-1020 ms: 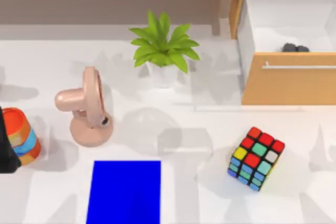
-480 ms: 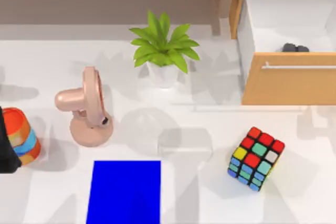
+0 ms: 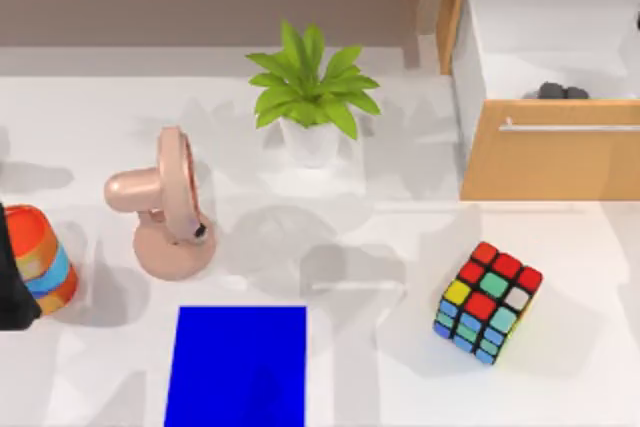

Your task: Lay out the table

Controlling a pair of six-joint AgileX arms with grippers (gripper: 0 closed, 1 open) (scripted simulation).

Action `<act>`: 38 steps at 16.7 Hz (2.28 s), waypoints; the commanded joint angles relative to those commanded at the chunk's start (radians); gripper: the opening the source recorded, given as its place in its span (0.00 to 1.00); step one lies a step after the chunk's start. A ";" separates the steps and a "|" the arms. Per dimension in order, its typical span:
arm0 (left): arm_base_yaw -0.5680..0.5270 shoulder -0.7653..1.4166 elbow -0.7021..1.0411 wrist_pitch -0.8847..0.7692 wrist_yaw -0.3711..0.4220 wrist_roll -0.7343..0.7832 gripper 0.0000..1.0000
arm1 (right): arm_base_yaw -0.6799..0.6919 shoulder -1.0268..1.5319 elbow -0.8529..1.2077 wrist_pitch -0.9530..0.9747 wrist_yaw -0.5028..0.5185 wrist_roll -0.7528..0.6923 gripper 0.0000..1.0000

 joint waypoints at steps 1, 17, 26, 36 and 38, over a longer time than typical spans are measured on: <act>0.000 0.000 0.000 0.000 0.000 0.000 1.00 | 0.009 0.111 0.095 -0.050 0.002 0.017 1.00; 0.000 0.000 0.000 0.000 0.000 0.000 1.00 | 0.058 0.971 0.841 -0.476 0.013 0.177 1.00; 0.000 0.000 0.000 0.000 0.000 0.000 1.00 | 0.054 0.964 0.818 -0.460 0.013 0.174 1.00; 0.000 0.000 0.000 0.000 0.000 0.000 1.00 | 0.056 0.965 0.784 -0.424 0.015 0.175 1.00; 0.000 0.000 0.000 0.000 0.000 0.000 1.00 | 0.056 0.974 0.783 -0.409 0.015 0.175 1.00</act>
